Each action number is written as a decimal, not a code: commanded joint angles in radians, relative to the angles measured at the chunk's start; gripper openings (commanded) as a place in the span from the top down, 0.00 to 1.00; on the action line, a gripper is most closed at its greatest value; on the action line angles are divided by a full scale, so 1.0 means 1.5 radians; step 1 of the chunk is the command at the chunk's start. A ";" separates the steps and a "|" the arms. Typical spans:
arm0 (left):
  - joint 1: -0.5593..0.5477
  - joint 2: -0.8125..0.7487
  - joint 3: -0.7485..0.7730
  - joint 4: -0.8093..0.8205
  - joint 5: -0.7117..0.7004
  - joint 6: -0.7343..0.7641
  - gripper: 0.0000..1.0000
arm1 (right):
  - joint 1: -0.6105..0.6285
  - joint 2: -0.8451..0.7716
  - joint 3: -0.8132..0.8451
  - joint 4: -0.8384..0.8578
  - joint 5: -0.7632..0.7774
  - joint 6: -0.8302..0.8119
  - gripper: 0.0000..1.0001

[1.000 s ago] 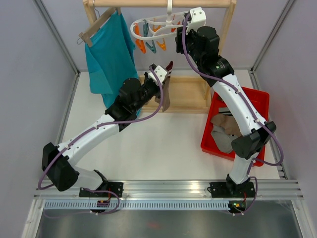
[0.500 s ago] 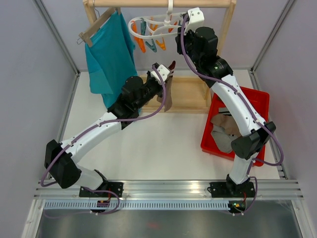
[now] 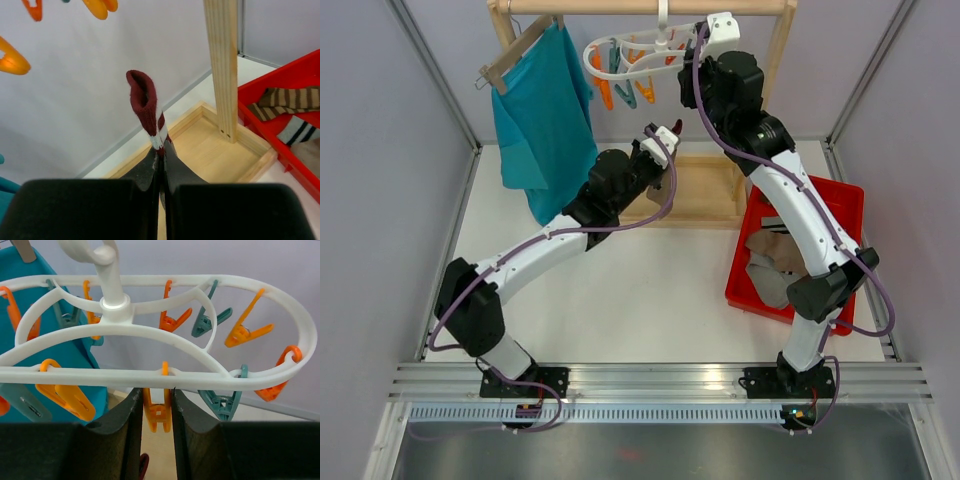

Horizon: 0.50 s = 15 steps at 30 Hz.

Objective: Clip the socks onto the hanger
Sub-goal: Open the clamp at the hanger.

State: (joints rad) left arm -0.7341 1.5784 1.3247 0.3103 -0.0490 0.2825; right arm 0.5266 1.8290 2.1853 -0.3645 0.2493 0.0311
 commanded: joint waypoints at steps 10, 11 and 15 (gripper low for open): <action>-0.001 0.086 0.041 0.290 -0.136 0.097 0.98 | 0.003 -0.018 0.069 -0.016 0.010 0.063 1.00; -0.002 0.091 0.041 0.298 -0.137 0.102 0.98 | 0.004 -0.018 0.069 -0.016 0.010 0.067 1.00; -0.003 0.108 0.045 0.320 -0.118 0.109 0.98 | 0.003 -0.023 0.053 -0.005 0.018 0.072 1.00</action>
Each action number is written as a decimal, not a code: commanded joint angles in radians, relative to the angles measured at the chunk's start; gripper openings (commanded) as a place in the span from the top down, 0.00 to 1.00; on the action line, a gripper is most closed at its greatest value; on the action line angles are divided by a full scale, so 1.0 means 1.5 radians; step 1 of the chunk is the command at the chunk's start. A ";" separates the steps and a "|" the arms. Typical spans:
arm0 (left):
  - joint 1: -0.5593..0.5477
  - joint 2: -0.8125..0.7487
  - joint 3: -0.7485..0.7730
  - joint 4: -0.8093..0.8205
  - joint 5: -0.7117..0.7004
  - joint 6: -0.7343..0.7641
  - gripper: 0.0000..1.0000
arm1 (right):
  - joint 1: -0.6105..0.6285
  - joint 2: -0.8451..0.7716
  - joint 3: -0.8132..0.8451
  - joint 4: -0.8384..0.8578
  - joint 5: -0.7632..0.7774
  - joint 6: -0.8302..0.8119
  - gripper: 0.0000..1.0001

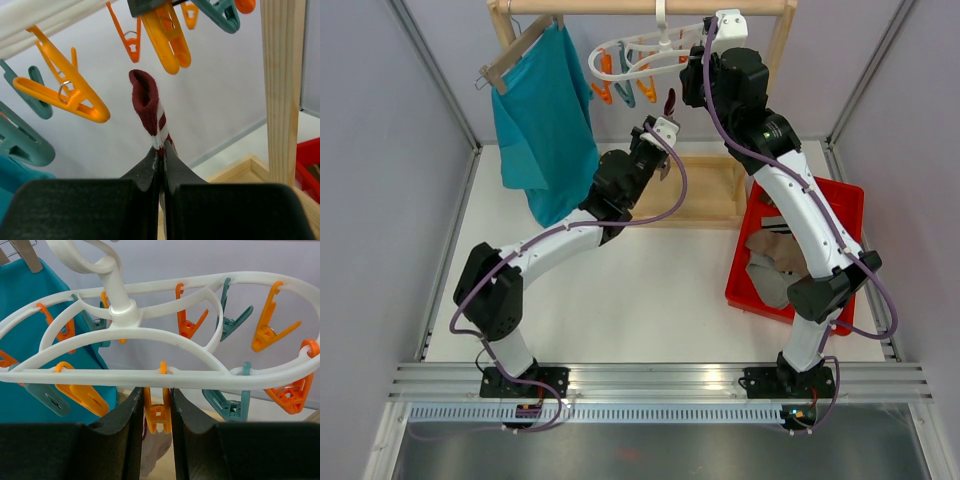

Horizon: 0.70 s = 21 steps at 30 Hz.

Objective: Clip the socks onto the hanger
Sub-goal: Open the clamp at the hanger, then clamp the sock onto the hanger.

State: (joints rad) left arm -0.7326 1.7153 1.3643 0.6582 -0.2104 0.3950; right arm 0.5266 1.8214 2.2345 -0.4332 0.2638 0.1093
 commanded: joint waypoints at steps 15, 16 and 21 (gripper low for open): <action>-0.006 0.040 0.049 0.058 0.003 0.031 0.98 | 0.003 -0.015 0.006 0.048 0.007 0.036 1.00; -0.006 0.041 0.052 0.055 0.006 0.030 0.98 | 0.004 -0.016 0.006 0.048 0.007 0.036 1.00; -0.006 0.049 0.068 0.039 0.012 0.030 0.98 | 0.004 -0.015 0.010 0.054 0.005 0.039 1.00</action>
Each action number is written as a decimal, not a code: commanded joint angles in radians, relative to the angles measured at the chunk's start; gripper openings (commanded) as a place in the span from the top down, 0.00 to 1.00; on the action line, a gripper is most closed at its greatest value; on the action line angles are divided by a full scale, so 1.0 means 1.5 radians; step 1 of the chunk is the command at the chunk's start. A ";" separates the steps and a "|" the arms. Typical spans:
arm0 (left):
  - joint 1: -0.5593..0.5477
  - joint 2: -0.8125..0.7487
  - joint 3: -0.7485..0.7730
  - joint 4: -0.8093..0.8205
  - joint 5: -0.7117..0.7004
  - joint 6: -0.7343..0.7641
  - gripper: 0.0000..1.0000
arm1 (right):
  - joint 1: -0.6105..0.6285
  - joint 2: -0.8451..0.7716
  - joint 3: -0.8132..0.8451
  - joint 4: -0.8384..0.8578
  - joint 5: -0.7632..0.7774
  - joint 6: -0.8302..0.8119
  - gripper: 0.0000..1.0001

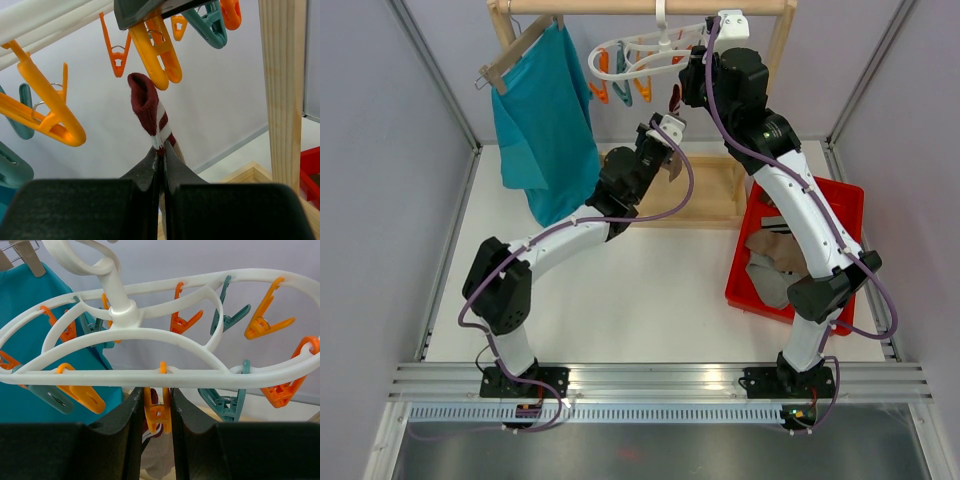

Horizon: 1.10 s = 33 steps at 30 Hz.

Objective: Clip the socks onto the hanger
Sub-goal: Clamp the sock onto the hanger.

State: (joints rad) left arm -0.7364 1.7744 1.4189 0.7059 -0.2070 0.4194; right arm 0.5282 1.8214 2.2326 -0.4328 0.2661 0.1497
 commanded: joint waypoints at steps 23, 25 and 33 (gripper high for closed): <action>-0.003 0.011 0.043 -0.015 0.010 0.016 0.98 | 0.006 -0.007 0.010 0.052 0.013 0.014 1.00; -0.003 0.003 0.030 -0.003 0.017 0.018 0.98 | 0.007 -0.005 0.010 0.053 0.013 0.015 1.00; -0.003 -0.016 0.015 0.002 0.023 0.018 0.98 | 0.013 0.001 0.011 0.055 0.026 0.014 1.00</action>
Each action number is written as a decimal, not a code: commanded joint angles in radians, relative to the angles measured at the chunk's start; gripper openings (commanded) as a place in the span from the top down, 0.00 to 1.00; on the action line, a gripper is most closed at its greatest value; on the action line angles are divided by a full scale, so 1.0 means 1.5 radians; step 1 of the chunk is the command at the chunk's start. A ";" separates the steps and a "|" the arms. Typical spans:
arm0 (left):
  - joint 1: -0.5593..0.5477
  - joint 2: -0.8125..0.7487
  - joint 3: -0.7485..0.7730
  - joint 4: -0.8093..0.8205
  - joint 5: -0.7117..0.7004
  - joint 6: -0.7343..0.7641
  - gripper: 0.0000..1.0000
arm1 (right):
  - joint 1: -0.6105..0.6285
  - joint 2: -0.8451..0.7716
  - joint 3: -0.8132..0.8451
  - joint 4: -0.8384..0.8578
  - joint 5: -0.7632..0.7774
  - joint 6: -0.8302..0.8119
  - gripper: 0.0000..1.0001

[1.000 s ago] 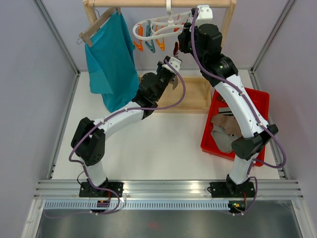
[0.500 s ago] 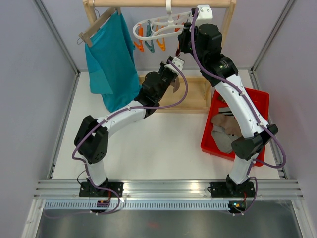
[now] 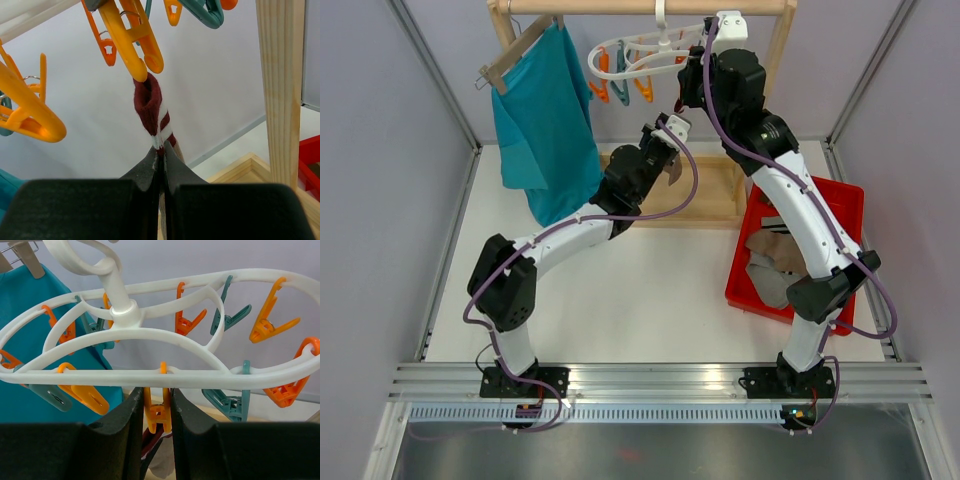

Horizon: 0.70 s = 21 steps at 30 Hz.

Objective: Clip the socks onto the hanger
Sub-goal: Clamp the sock onto the hanger.

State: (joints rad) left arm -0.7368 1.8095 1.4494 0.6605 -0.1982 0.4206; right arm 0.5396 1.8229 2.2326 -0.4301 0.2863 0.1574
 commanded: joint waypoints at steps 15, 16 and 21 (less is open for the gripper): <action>-0.003 -0.080 -0.033 0.042 0.023 0.016 0.98 | 0.011 0.002 0.008 0.055 0.028 0.006 1.00; -0.003 -0.081 -0.035 0.041 0.023 0.016 0.98 | 0.013 0.003 0.008 0.056 0.027 0.006 1.00; -0.003 -0.083 -0.034 0.035 0.030 0.014 0.98 | 0.015 0.001 0.008 0.055 0.030 0.007 1.00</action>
State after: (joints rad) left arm -0.7368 1.7267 1.4048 0.6689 -0.1780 0.4210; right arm 0.5526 1.8278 2.2322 -0.4252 0.3176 0.1574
